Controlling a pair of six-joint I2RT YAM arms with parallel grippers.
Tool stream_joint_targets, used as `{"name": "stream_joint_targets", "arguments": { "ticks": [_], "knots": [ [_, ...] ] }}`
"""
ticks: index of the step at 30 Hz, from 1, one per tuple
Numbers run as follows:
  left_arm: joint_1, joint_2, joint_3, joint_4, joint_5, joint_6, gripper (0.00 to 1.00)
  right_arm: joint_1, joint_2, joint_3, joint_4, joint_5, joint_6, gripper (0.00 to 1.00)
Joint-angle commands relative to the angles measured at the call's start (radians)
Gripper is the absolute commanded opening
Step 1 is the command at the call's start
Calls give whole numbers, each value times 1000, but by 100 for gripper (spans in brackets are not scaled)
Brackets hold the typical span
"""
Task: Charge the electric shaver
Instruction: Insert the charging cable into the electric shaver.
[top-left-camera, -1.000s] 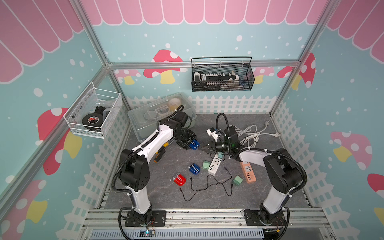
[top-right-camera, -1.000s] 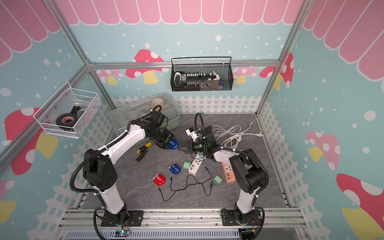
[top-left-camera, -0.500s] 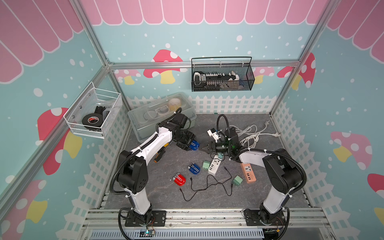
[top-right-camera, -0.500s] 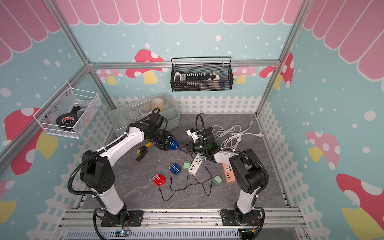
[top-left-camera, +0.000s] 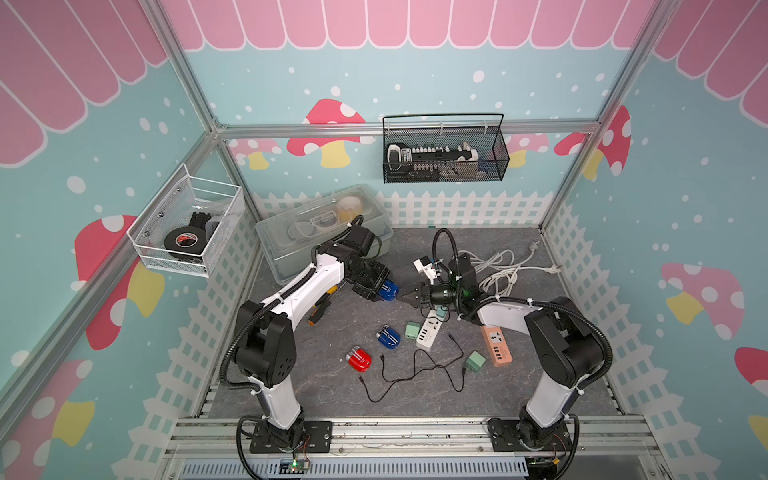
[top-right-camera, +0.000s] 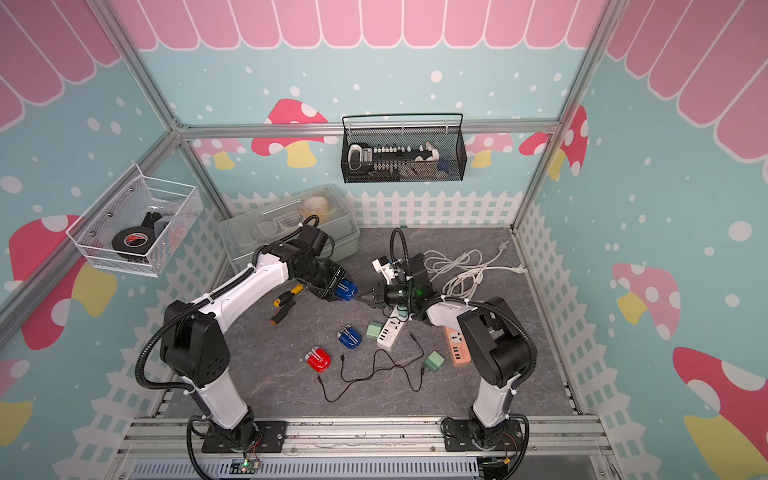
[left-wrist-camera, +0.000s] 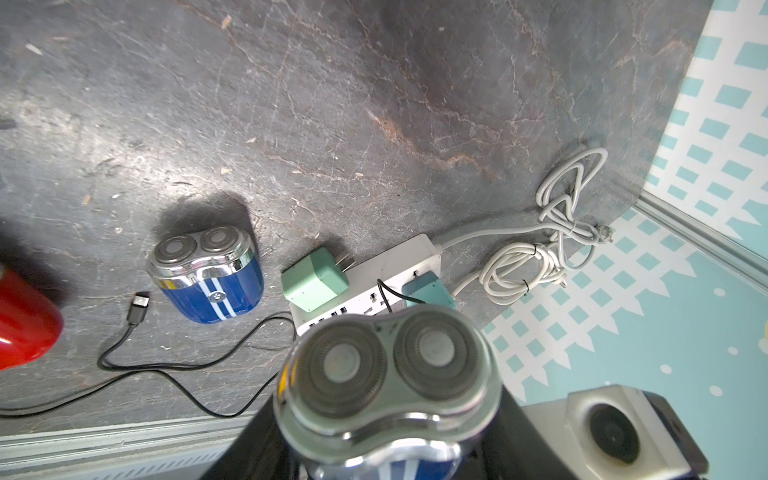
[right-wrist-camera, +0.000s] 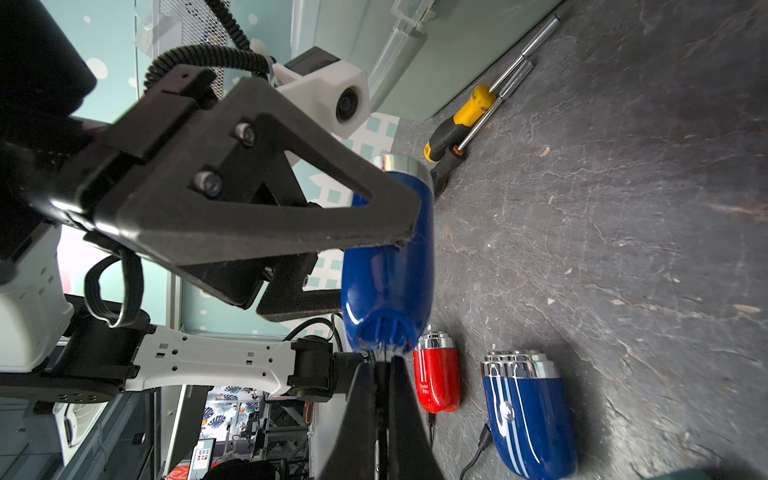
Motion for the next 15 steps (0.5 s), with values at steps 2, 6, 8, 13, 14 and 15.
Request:
{"name": "stream_joint_targets", "arguments": {
  "ticks": [2, 6, 8, 13, 14, 15],
  "knots": [
    [-28, -4, 35, -1, 103, 9, 0, 13, 42, 75, 37, -14, 2, 0],
    [-49, -2, 35, 0, 125, 6, 0, 13, 71, 116, 32, -18, 8, 0],
    [-59, -4, 35, 4, 139, 2, 0, 13, 80, 124, 29, -14, 8, 0],
    [-82, -13, 33, 20, 175, -17, 0, 11, 95, 141, 26, -7, 13, 0],
    [-88, -15, 29, 23, 180, -19, 0, 10, 96, 142, 32, -4, 17, 0],
    [-94, -18, 20, 33, 187, -27, 0, 9, 100, 147, 37, -5, 19, 0]
  ]
}}
